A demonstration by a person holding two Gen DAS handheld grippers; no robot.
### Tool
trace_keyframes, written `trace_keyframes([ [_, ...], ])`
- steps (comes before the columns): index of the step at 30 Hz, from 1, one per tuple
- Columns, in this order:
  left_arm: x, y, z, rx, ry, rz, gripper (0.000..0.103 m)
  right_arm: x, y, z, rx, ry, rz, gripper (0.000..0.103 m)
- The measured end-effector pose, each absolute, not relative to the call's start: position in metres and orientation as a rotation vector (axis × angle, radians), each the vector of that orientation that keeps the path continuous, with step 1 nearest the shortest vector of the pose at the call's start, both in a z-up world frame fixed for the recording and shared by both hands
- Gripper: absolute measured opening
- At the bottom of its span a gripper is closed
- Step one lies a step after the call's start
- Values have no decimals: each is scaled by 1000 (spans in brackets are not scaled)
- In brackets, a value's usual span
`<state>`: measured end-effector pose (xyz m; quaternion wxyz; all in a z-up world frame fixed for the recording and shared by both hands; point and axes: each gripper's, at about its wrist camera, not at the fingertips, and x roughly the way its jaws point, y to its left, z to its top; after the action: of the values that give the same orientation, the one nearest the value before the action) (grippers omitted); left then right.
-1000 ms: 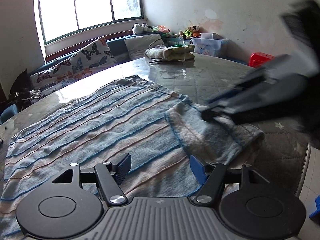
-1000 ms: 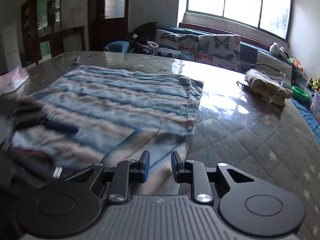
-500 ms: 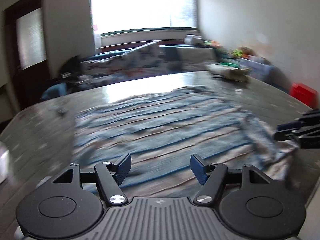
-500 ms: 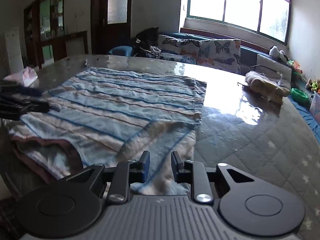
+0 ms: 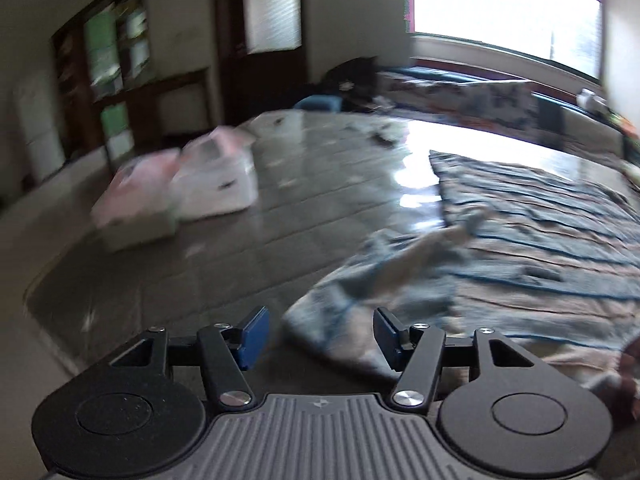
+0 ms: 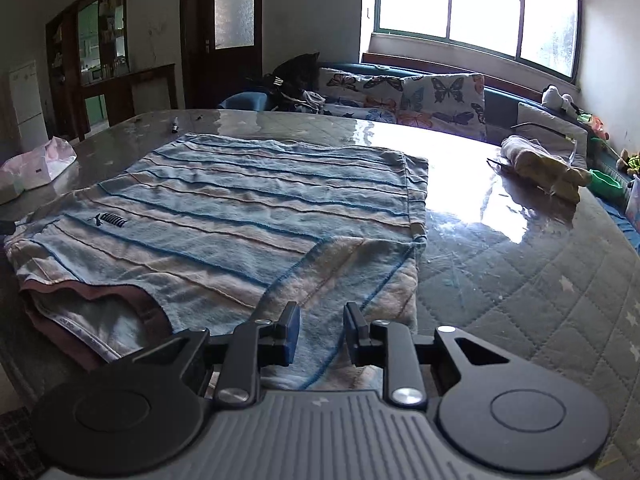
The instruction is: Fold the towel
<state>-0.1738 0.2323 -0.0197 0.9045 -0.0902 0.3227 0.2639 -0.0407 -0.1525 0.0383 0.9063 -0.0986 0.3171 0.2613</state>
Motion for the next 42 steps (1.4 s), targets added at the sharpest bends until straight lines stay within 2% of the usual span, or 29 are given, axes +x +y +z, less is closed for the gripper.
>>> trace_keyframes([
  [2,-174,237,-23,-221,683,542,47,-41,-151,39,-203,654,544,24],
  [4,-174,240,-26,-238,685,545,44,-42,-149,39,-205,651,548,24],
  [6,-174,241,-27,-244,672,541,22,-44,-148,40,-206,647,549,24],
  [8,-175,243,-25,-271,655,532,9,-44,-148,41,-204,643,548,24],
  [9,-175,244,-23,-278,643,525,8,-45,-147,42,-205,642,548,24],
  [14,-179,233,5,-281,519,421,6,-45,-146,45,-209,636,551,24],
  [20,-166,183,36,-163,409,146,6,-46,-141,46,-208,629,561,24],
  [29,-131,130,13,-33,551,-131,12,-47,-135,48,-209,625,586,24],
  [33,-129,143,16,-39,553,-146,16,-48,-129,51,-221,625,609,24],
  [42,-69,198,1,-23,639,11,15,-47,-72,54,-293,624,801,24],
])
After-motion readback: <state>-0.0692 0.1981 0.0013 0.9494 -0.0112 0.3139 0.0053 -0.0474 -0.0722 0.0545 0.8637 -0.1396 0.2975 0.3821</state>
